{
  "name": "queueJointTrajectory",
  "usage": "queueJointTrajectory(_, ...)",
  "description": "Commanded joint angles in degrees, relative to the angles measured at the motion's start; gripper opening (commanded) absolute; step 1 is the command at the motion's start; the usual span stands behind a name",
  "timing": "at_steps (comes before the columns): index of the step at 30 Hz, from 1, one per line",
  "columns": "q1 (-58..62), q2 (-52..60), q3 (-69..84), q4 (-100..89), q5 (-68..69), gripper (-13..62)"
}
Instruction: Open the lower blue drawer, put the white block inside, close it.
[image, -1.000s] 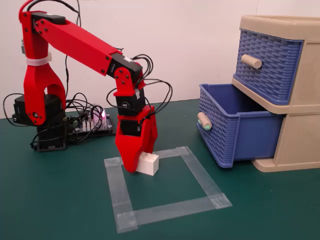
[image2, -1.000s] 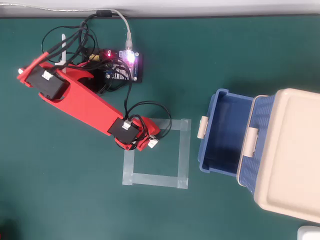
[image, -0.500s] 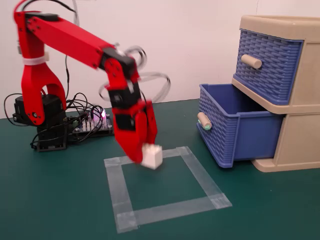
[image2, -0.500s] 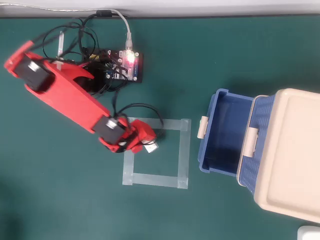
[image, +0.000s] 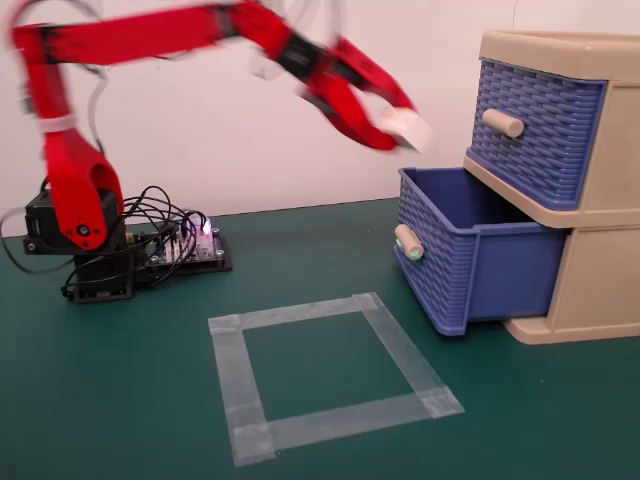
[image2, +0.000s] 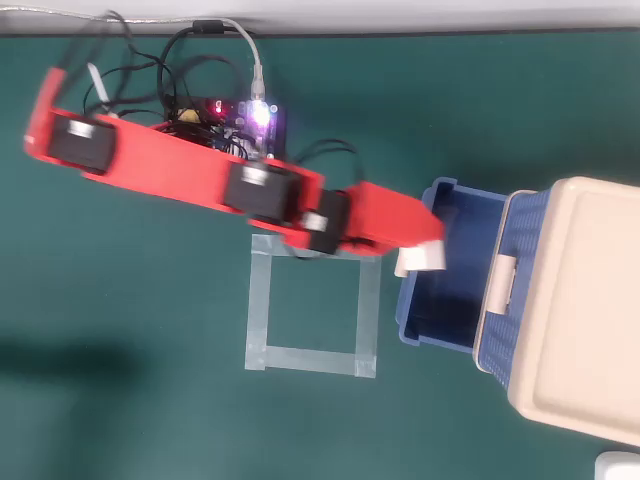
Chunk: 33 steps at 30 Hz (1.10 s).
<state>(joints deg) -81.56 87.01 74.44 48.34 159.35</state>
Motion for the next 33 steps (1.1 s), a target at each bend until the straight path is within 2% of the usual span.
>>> queueJointTrajectory(1, -1.85, -3.87, -7.03, -3.25, 2.64, -8.0)
queueJointTrajectory(4, -3.16, -10.46, -14.06, -2.9, 2.64, -7.8)
queueJointTrajectory(7, -3.16, -12.3, -16.61, -2.72, 2.11, -6.5)
queueJointTrajectory(8, -3.16, -12.3, -16.7, -2.72, 2.11, -0.4)
queueJointTrajectory(11, -3.34, -11.69, -16.7, -2.81, 2.64, 29.9)
queueJointTrajectory(12, -3.34, -11.16, -16.7, -2.72, 2.72, 33.0)
queueJointTrajectory(17, -2.81, -0.35, -15.47, 1.32, 2.64, 33.7)
queueJointTrajectory(21, -0.44, 11.51, -9.05, 19.51, 2.11, 33.7)
queueJointTrajectory(24, 1.49, 14.33, -4.92, 30.06, 0.09, 33.7)
queueJointTrajectory(28, 2.9, 7.65, -2.99, 30.15, -1.32, 33.6)
queueJointTrajectory(33, 3.43, -7.82, -4.22, 13.97, -1.05, 33.6)
